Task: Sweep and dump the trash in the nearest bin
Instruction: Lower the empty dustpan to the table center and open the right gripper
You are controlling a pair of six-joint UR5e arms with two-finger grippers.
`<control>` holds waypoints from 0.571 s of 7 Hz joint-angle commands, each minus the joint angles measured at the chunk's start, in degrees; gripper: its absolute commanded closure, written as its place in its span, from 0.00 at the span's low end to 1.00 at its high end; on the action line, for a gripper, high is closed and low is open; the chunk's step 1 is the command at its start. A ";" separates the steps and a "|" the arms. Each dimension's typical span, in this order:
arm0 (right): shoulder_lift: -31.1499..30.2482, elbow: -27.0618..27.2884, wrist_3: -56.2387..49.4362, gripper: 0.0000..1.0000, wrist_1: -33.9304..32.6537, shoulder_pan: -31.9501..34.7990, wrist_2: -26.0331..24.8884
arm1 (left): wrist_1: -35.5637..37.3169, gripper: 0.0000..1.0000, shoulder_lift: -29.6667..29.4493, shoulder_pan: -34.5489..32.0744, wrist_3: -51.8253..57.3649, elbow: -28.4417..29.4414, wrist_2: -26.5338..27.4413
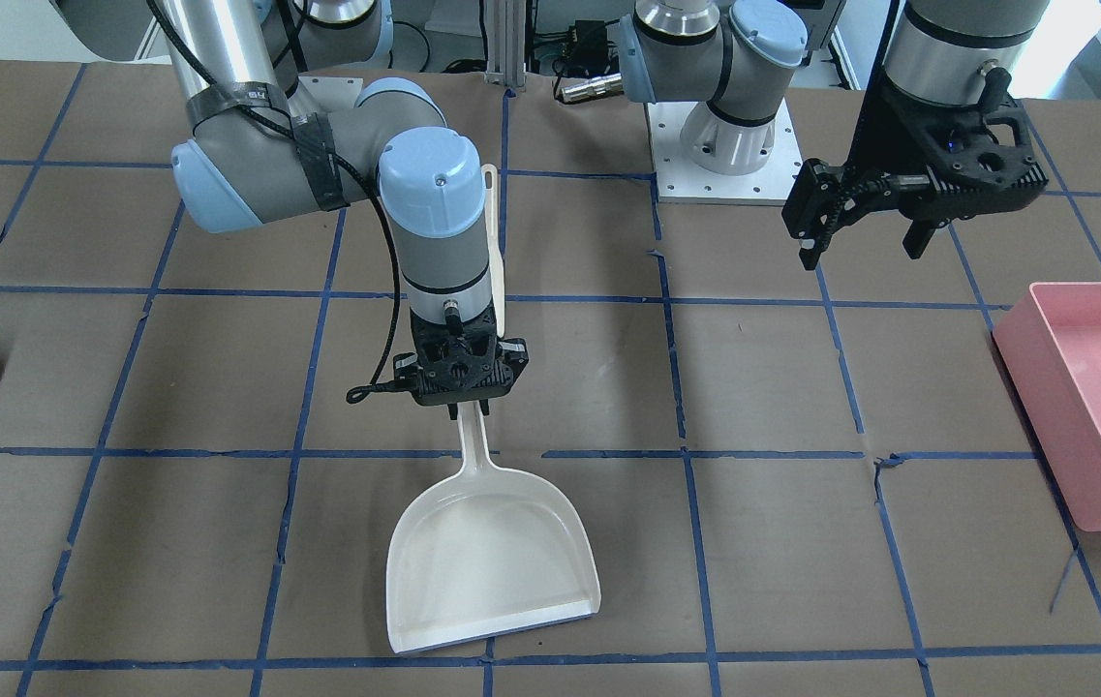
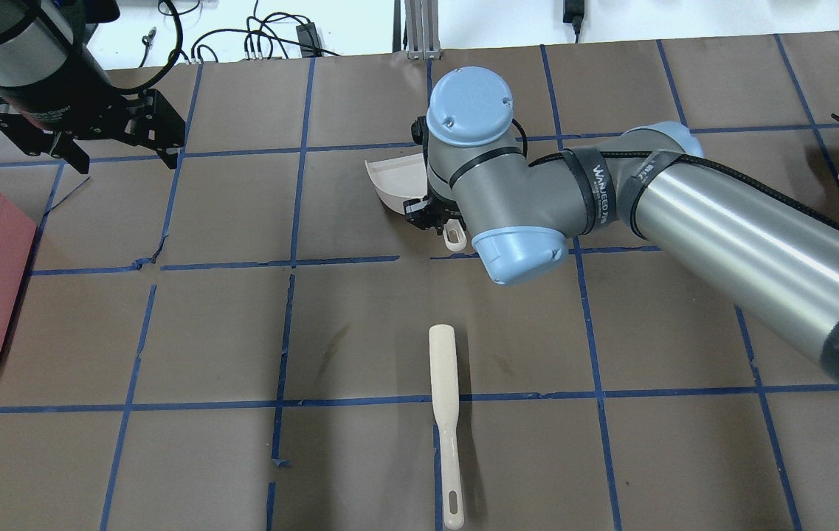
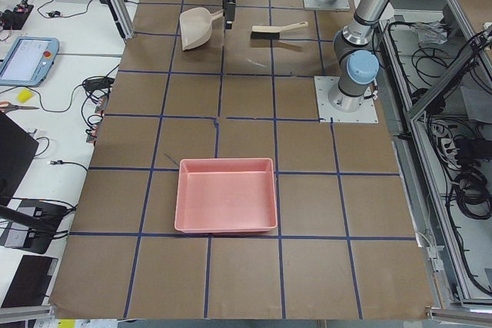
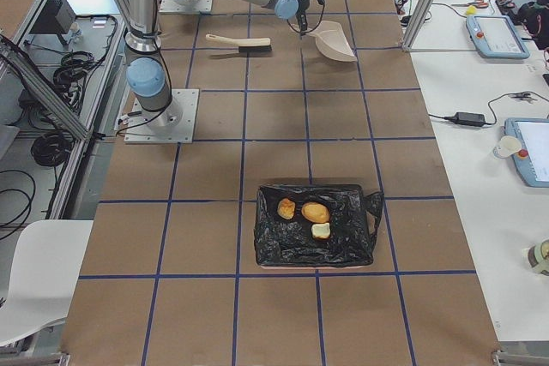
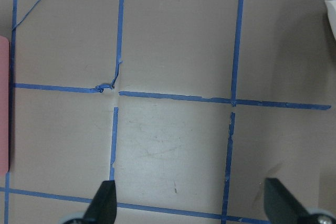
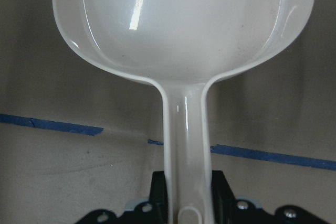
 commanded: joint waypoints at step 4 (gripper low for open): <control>0.88 -0.20 0.89 1.00 -1.06 -0.16 0.26 | -0.15 0.00 0.32 -0.29 -0.07 -0.27 0.02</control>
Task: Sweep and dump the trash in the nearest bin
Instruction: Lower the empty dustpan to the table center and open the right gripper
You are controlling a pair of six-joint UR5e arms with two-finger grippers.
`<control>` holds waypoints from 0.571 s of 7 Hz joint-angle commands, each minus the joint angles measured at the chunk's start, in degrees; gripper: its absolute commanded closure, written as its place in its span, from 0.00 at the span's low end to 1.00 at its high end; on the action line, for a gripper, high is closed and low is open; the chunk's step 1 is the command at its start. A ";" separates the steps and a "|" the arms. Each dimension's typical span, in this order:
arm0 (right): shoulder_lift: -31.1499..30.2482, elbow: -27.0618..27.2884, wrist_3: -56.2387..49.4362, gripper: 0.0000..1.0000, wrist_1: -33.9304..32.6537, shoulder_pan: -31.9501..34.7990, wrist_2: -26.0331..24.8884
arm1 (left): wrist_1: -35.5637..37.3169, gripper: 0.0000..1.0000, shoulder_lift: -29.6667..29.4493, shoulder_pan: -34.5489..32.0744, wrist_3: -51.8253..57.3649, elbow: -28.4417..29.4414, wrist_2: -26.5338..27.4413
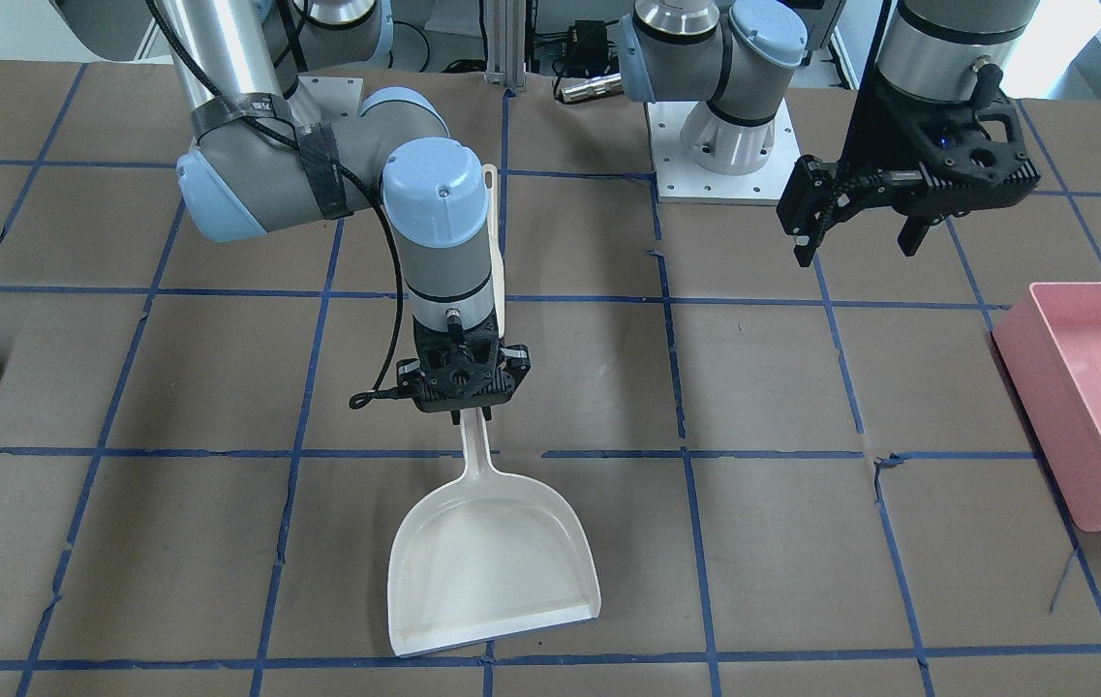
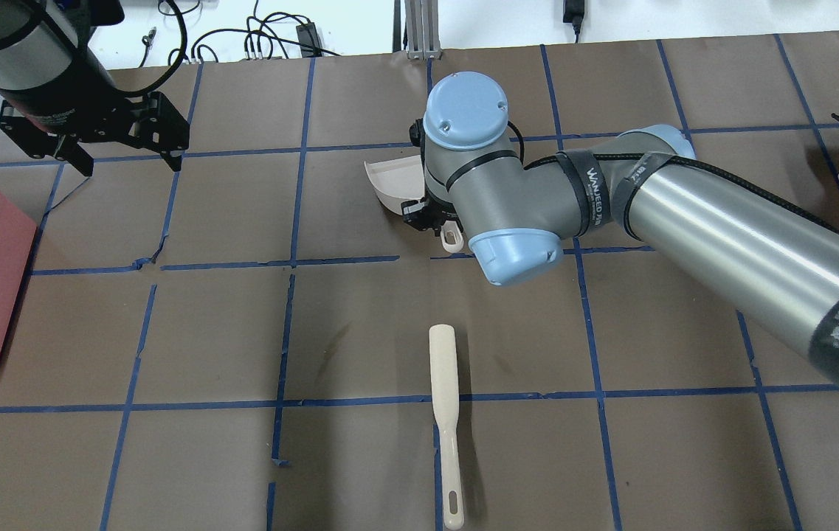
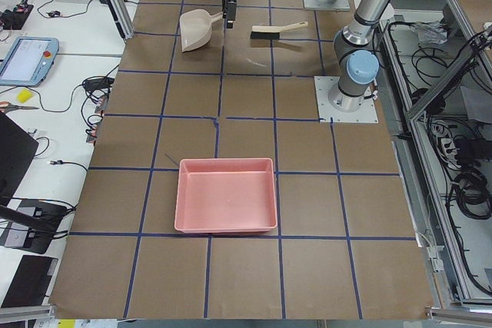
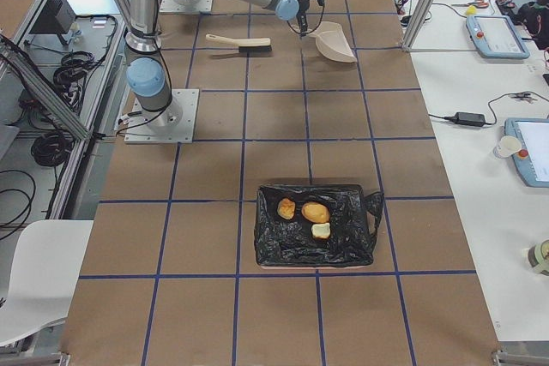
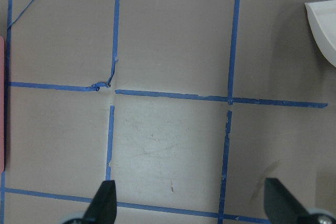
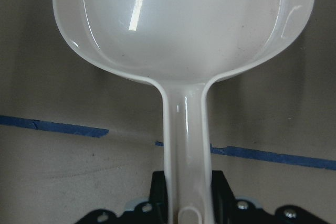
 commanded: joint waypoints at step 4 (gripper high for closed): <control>0.85 -1.03 2.71 0.99 -0.34 -0.06 -0.30 | -0.42 0.00 0.20 -0.09 0.79 -0.10 0.32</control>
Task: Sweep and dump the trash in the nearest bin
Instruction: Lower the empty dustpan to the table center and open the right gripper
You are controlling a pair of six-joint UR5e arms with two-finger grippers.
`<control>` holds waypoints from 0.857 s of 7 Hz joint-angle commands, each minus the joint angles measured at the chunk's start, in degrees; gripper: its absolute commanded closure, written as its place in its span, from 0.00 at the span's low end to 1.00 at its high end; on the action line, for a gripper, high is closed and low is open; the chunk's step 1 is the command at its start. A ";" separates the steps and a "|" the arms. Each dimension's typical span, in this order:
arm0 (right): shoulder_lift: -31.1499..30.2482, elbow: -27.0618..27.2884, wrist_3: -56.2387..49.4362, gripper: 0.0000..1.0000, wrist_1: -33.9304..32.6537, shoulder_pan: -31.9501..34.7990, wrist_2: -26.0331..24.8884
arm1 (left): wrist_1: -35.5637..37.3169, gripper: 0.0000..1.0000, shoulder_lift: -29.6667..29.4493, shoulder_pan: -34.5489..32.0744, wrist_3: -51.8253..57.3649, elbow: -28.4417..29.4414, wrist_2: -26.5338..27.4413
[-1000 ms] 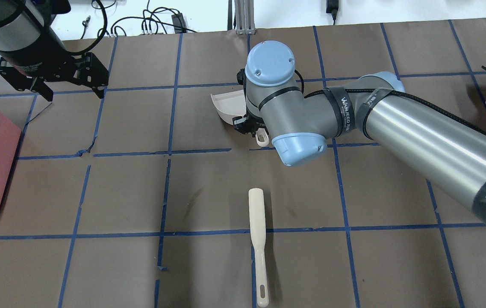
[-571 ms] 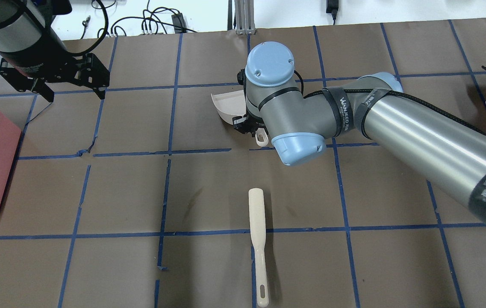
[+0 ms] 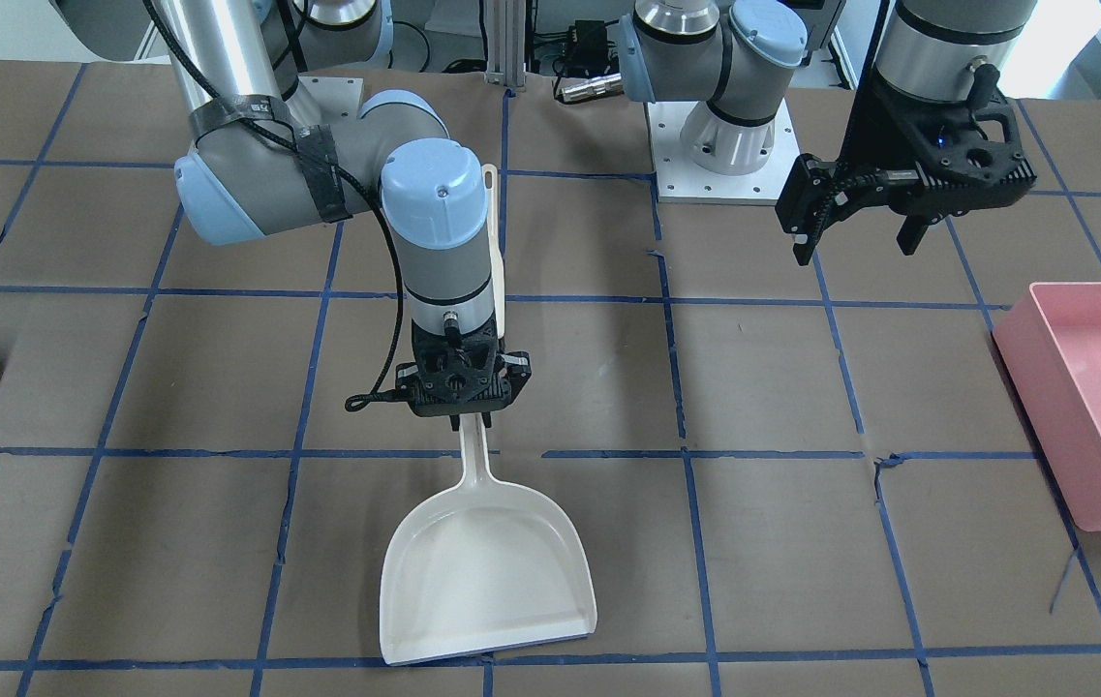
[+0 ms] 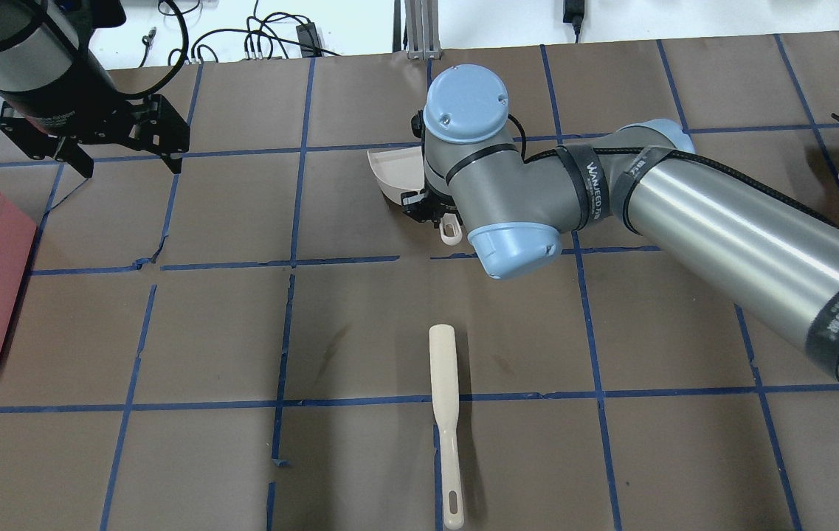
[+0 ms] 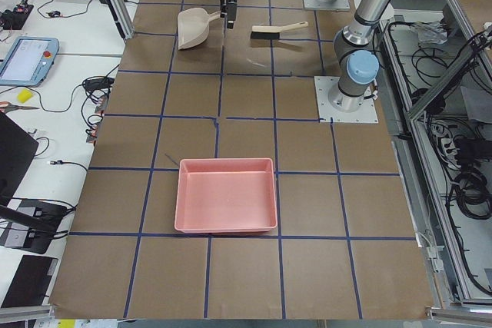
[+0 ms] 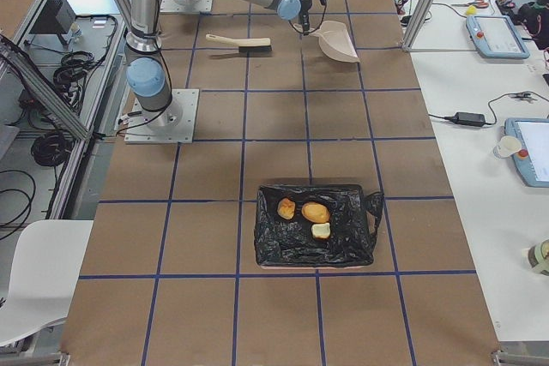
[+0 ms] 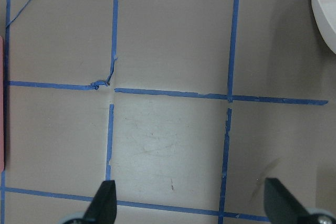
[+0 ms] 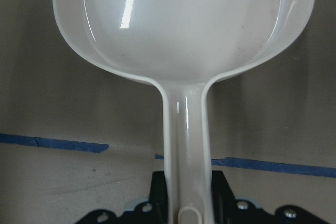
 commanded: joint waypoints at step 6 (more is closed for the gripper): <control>2.35 -0.02 0.73 0.25 -2.29 0.78 -0.30 | -0.36 0.00 0.26 -0.09 0.22 -1.62 -0.23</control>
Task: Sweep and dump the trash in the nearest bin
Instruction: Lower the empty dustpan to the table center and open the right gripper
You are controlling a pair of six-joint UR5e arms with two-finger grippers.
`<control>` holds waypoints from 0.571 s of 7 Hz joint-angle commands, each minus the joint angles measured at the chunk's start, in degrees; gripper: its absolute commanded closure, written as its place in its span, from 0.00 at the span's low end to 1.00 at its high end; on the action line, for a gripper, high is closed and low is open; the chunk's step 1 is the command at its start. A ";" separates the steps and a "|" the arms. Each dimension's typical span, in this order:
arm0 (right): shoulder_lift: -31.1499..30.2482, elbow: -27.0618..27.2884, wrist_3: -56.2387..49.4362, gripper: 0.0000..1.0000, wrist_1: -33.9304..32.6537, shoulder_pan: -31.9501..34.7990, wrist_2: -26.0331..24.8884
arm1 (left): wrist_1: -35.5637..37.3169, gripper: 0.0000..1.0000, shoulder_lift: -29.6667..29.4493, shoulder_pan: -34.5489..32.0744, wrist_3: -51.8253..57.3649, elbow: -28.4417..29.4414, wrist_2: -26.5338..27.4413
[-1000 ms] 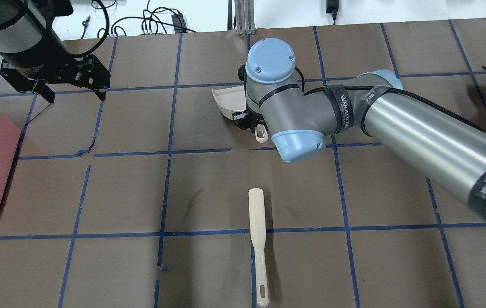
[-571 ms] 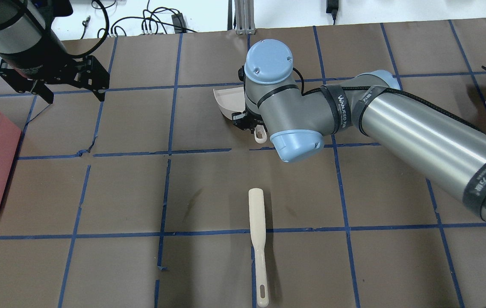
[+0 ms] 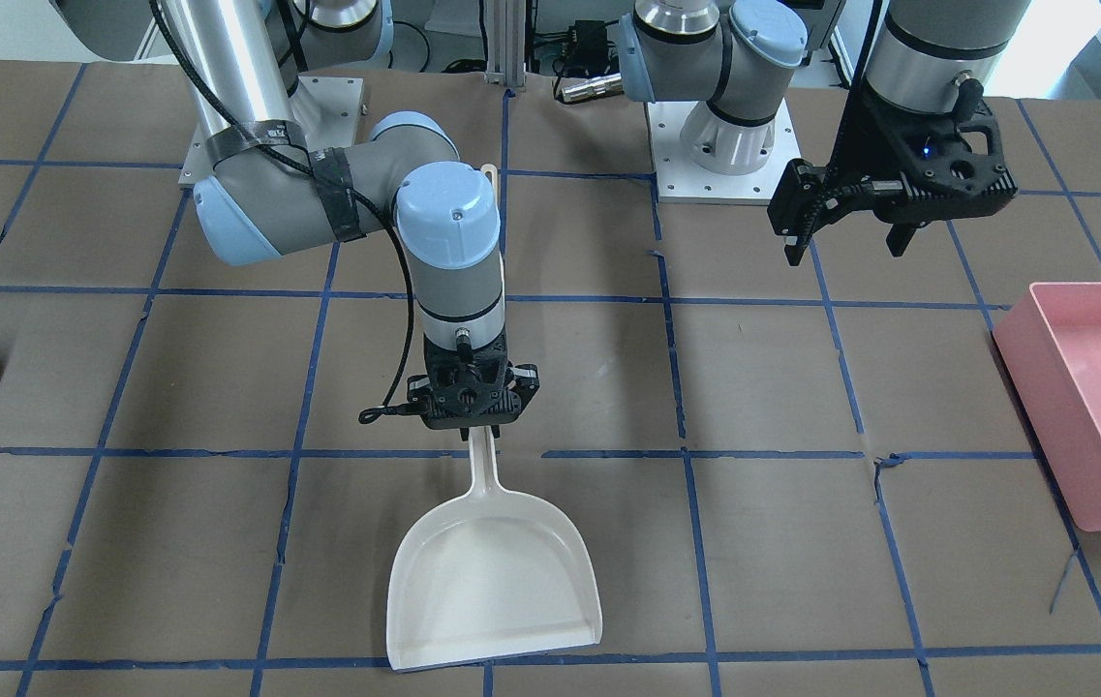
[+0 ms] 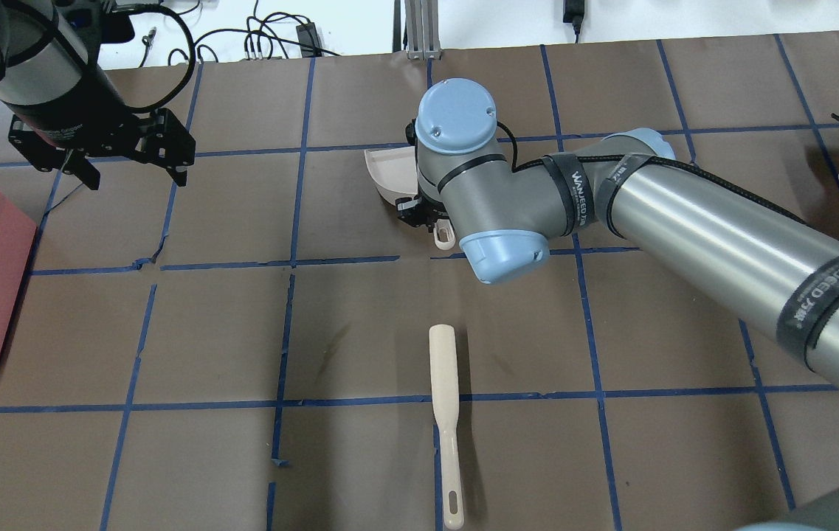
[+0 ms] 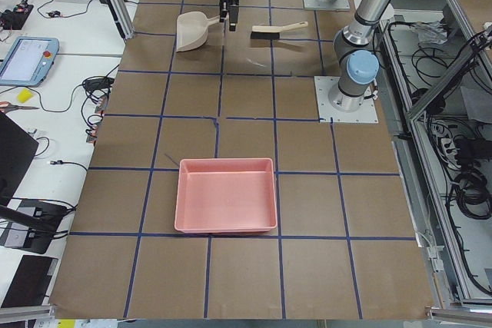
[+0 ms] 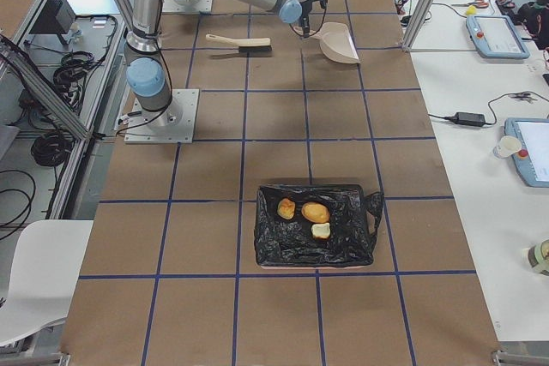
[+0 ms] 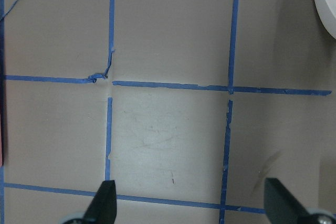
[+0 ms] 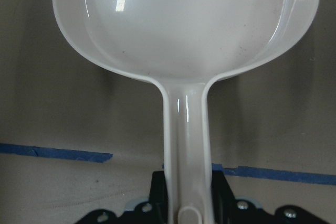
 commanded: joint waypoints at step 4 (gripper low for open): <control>-0.65 -2.68 2.57 0.00 1.85 -0.53 -0.20 | 0.07 0.00 0.00 -0.03 0.09 -0.15 -0.12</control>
